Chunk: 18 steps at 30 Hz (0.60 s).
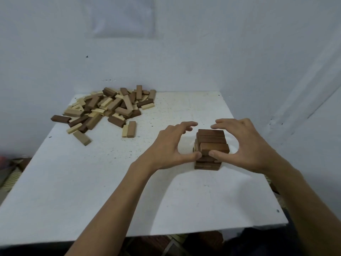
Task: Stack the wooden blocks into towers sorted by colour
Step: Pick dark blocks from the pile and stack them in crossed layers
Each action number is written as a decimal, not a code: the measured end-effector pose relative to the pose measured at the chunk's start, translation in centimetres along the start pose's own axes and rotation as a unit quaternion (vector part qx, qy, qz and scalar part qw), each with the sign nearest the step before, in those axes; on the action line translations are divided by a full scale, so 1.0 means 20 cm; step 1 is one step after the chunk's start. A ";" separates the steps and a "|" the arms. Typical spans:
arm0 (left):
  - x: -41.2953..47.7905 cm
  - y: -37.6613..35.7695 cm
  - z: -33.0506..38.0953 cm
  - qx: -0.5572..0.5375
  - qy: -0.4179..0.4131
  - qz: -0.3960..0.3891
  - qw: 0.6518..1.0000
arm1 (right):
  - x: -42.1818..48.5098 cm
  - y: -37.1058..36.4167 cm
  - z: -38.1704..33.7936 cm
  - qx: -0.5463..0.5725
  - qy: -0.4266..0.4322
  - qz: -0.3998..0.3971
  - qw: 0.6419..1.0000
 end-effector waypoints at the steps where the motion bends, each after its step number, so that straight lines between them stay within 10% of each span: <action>1: -0.03 0.02 -0.03 -0.007 0.008 0.003 1.000 | 0.01 -0.01 -0.05 -0.006 0.013 0.010 1.000; 18: -0.35 0.37 -0.92 0.200 0.162 0.104 0.961 | 0.64 -0.83 -0.51 0.049 0.067 -0.094 0.992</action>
Point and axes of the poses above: each hand's wrist, its own x-axis towards the middle knuckle, its own y-axis out of the back of the hand, z = x × y, the point moved 5 cm from there along x, towards the middle knuckle, and after that the axes turned 7 degrees about x, right-handed, at the moved point
